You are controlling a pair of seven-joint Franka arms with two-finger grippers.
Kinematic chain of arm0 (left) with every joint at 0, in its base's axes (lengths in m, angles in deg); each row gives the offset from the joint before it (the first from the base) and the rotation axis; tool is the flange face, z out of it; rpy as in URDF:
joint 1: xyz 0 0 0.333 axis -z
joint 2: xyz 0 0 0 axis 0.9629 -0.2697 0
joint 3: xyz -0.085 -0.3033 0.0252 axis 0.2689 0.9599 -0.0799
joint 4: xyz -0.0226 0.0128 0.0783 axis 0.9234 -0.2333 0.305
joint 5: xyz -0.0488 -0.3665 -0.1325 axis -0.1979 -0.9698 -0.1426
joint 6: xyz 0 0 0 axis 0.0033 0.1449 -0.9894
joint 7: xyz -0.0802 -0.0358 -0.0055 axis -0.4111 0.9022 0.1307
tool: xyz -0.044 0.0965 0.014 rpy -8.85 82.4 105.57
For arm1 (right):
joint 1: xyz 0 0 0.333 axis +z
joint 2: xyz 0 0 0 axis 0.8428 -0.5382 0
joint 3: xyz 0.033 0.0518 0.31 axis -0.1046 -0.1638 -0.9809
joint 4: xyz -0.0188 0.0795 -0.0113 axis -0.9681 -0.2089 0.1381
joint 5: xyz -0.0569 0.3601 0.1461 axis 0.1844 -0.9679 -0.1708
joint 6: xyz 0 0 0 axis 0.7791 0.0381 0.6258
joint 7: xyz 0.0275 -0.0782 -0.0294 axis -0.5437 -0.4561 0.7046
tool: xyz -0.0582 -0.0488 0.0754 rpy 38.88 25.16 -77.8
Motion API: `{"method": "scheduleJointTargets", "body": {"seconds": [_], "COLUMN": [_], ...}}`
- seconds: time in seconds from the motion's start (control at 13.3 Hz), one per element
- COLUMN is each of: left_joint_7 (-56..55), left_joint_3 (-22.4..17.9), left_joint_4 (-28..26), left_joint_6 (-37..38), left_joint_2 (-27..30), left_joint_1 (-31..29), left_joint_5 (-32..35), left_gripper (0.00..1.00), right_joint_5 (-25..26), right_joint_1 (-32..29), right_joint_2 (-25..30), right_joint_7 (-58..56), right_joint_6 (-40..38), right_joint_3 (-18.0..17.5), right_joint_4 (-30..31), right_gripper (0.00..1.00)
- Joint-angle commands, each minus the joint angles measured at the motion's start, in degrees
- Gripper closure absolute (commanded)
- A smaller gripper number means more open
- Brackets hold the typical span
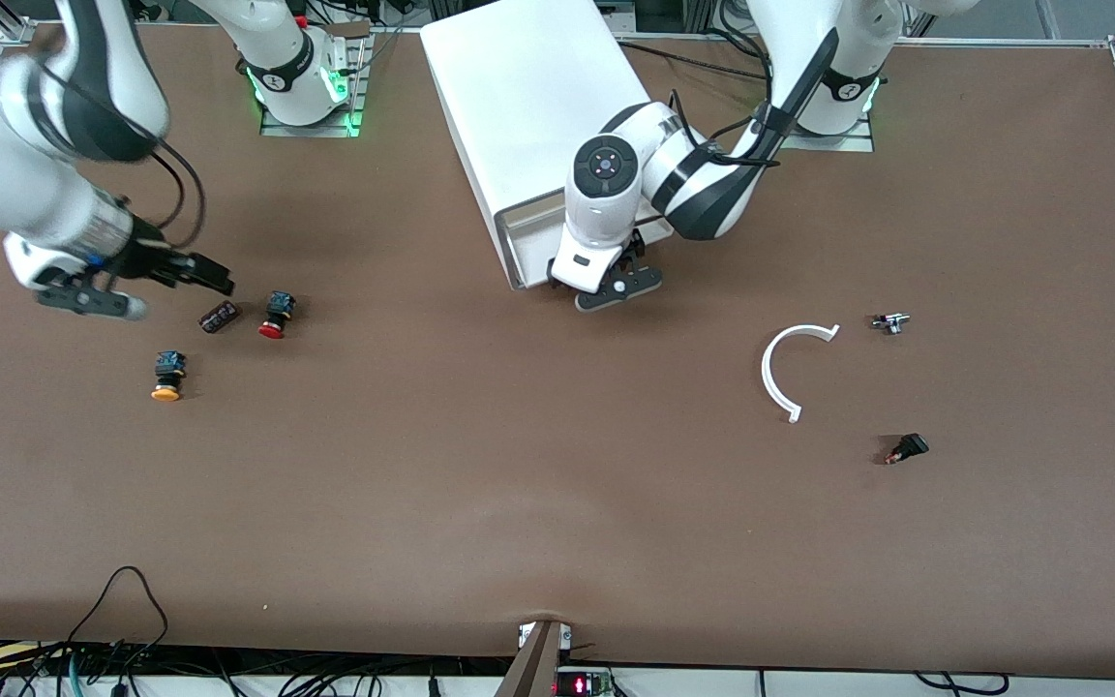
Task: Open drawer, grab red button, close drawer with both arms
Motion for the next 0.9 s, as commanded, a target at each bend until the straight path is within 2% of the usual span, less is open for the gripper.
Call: {"method": "scheduleJointTargets", "body": {"seconds": [0.0,0.23,0.6,0.83], "left_joint_7": [-0.6,-0.5,3.8,11.4], "left_joint_3": [1.9,3.1,3.2,3.1], "left_joint_4": [-1.7,-1.6,-0.4,3.8], "left_joint_6": [3.2,4.6,6.0,11.5], "left_joint_2": [1.4,1.4,1.9,2.7], "left_joint_1": [-0.2,-0.4,-3.5,-9.7], "left_joint_5": [0.0,0.0,0.0,0.1], "left_gripper": [0.00,0.00,0.00,0.00], "right_joint_5": [3.1,3.4,3.5,3.7], "right_joint_1": [-0.5,-0.6,-0.6,-0.6], "right_joint_2": [0.9,2.2,4.6,4.6], "right_joint_7": [-2.1,-11.8,-18.7,-19.0], "right_joint_6": [-11.7,-15.1,-15.7,-15.7], "right_joint_3": [-0.6,-0.6,-0.5,-0.4], "right_joint_4": [-11.1,-17.6,-18.2,-18.0], "right_gripper": [0.01,0.01,0.01,0.01]}}
